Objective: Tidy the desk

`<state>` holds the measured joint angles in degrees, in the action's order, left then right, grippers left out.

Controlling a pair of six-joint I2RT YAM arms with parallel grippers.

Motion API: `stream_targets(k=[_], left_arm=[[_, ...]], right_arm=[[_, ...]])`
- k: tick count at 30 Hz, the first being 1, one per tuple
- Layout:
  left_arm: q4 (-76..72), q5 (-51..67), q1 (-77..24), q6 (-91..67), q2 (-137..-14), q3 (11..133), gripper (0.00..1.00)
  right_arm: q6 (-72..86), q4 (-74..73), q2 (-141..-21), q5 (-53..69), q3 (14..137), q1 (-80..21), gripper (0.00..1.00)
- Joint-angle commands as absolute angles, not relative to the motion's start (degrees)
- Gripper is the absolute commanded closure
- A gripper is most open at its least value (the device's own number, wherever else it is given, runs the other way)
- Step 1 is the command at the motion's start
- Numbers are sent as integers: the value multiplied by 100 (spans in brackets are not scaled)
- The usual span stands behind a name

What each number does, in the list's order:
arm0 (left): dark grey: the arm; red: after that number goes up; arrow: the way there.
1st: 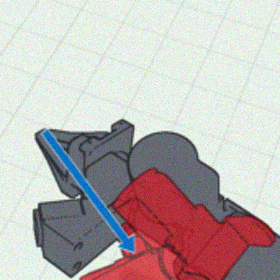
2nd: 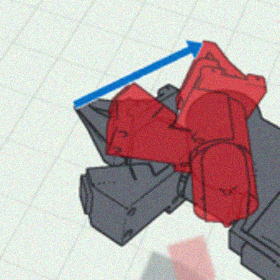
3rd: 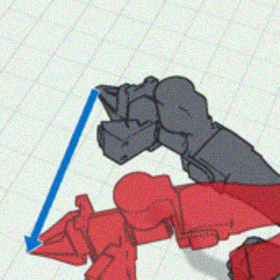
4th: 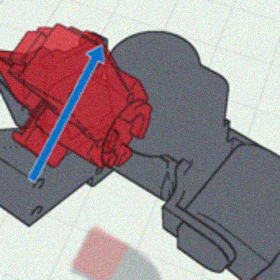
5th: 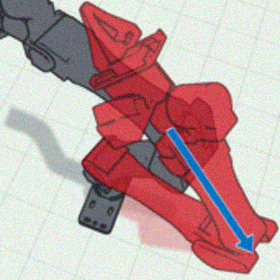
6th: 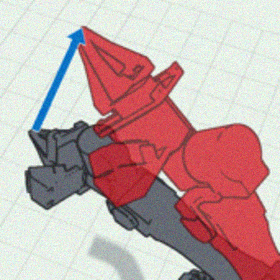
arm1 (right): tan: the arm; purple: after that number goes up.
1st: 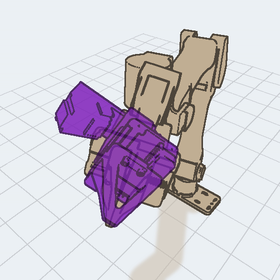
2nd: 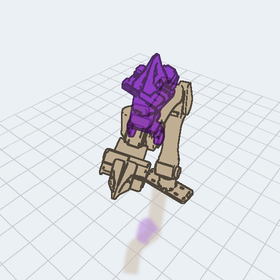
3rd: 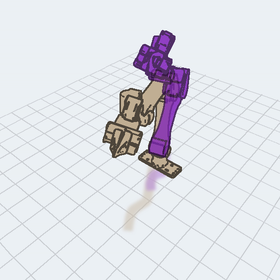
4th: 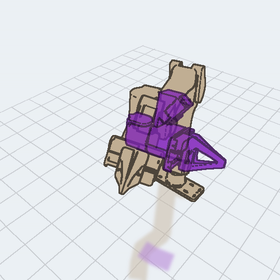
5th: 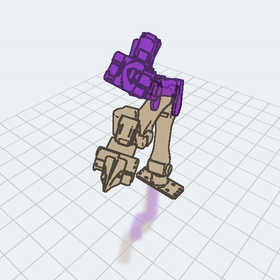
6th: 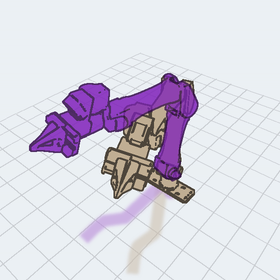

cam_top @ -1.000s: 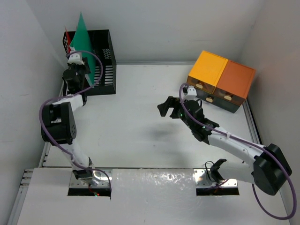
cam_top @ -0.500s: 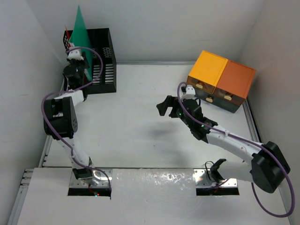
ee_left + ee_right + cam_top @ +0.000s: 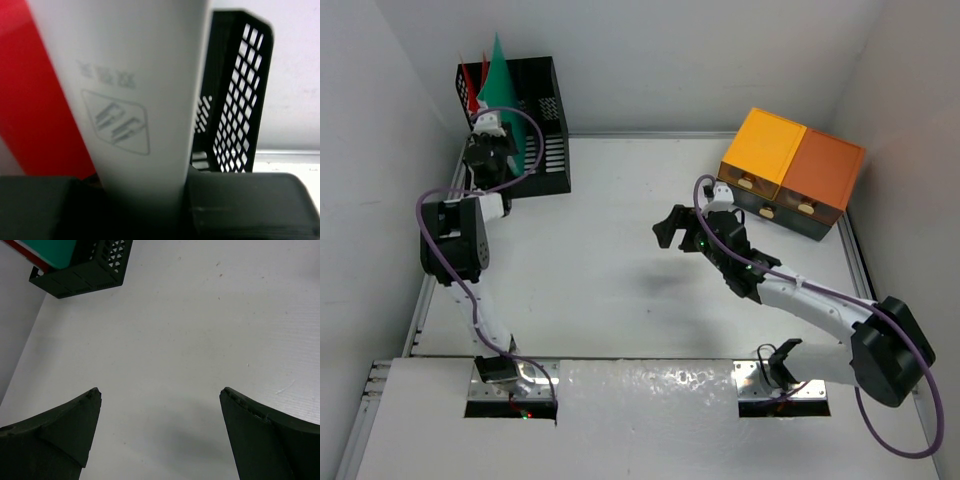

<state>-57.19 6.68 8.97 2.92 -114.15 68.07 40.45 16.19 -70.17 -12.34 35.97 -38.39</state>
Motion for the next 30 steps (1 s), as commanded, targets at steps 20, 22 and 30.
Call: stream_targets(k=[20, 22, 30], left_arm=[[-271, 648, 844, 702, -8485, 8735, 6], [550, 1052, 844, 1185, -8062, 8851, 5], [4226, 2198, 835, 3830, -5689, 6824, 3]], right_arm=[[3797, 1057, -6619, -440, 3735, -3832, 1], [3788, 644, -6304, -413, 3631, -3823, 1], [3665, -648, -4335, -1501, 2445, -3823, 1]])
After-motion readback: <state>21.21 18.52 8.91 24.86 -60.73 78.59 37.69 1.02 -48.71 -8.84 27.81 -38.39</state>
